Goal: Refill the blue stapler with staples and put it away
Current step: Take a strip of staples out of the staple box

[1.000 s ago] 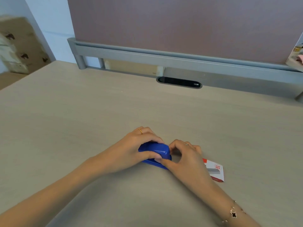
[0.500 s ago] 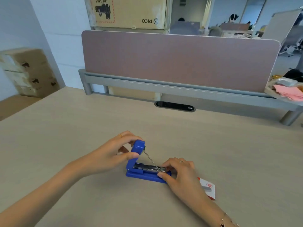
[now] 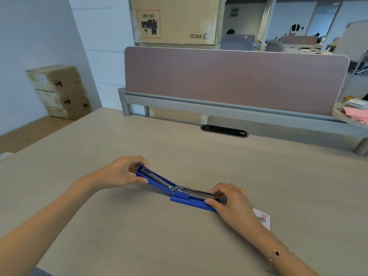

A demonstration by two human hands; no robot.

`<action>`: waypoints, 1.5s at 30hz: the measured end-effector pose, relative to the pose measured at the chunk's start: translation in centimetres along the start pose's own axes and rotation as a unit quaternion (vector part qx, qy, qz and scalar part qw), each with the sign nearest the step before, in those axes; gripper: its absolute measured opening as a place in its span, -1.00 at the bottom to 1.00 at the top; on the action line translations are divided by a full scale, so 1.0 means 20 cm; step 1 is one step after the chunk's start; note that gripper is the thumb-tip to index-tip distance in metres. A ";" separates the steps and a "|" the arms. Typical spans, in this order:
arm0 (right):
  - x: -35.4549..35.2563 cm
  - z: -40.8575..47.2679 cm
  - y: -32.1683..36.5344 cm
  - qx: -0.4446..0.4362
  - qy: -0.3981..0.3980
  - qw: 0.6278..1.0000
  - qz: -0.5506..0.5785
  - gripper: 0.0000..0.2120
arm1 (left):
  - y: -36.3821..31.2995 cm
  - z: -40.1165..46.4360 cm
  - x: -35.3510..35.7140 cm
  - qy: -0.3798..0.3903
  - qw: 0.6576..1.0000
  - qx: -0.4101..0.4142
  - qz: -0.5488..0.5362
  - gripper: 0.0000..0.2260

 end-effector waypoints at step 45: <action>-0.39 -0.23 -0.36 0.005 0.063 0.997 -0.040 -0.56 | -0.64 0.25 0.93 0.121 0.933 0.246 0.233 -0.65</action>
Point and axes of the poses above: each hand's wrist, its own z-axis towards the middle knuckle, its own x-axis out of the palm, y = z × x, the point moved 3 cm from there along z, towards the middle knuckle, and after that the axes turned 6 degrees about -y, right-handed, at the moved point
